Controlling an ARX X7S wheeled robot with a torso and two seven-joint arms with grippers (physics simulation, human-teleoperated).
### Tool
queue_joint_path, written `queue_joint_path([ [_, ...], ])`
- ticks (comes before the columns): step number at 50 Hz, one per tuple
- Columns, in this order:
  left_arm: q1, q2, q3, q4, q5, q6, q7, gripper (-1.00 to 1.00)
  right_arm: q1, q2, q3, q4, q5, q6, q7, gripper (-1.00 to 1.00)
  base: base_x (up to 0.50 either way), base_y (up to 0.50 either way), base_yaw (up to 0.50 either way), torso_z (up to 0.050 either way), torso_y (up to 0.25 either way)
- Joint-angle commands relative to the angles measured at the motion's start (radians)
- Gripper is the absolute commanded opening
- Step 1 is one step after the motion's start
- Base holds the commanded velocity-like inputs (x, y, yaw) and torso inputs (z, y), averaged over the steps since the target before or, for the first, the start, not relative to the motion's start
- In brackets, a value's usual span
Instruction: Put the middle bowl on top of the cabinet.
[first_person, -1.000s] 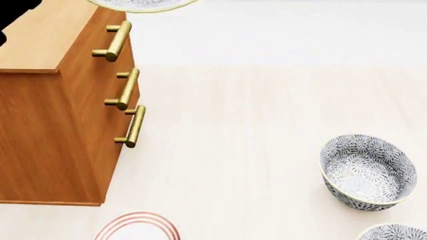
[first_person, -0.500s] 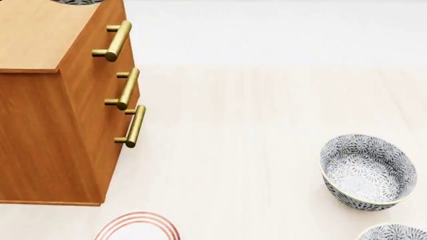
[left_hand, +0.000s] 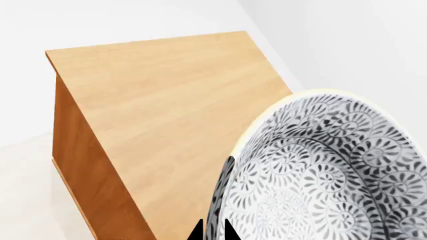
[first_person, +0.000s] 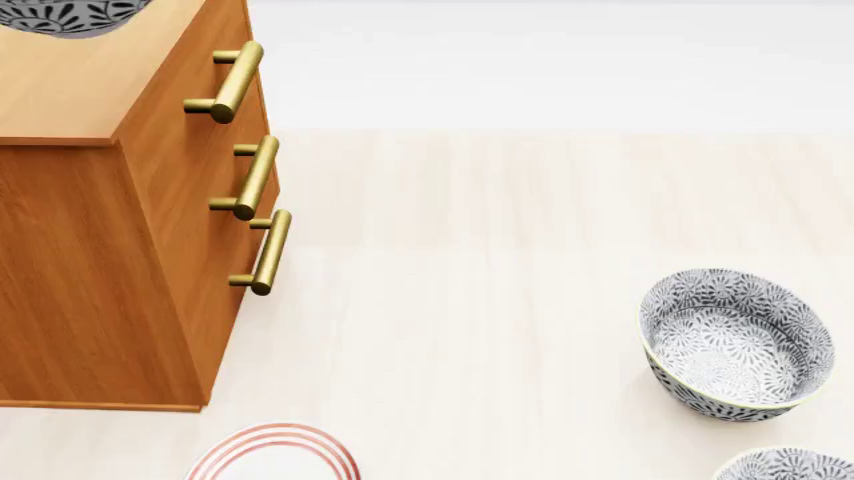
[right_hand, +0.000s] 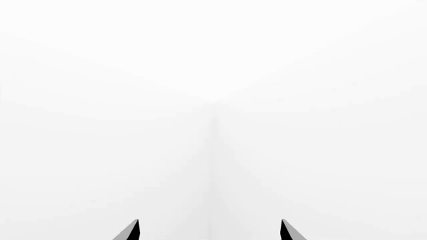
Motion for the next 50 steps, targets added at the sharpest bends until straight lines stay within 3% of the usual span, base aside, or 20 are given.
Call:
queue_joint_path([
  [1,0.033,-0.021,-0.041,-0.055,0.004,0.129,0.011,-1.00,0.000,0.000,0.000,0.000,0.000,-0.001,0.000,1.00,0.00,0.00,0.00,0.000,0.000],
  [50,0.086,0.027,0.021,-0.359,0.060,0.101,0.184,-1.00,0.000,0.000,-0.019,0.000,-0.030,-0.017,0.008,1.00,0.00,0.00,0.00,0.000,0.000],
])
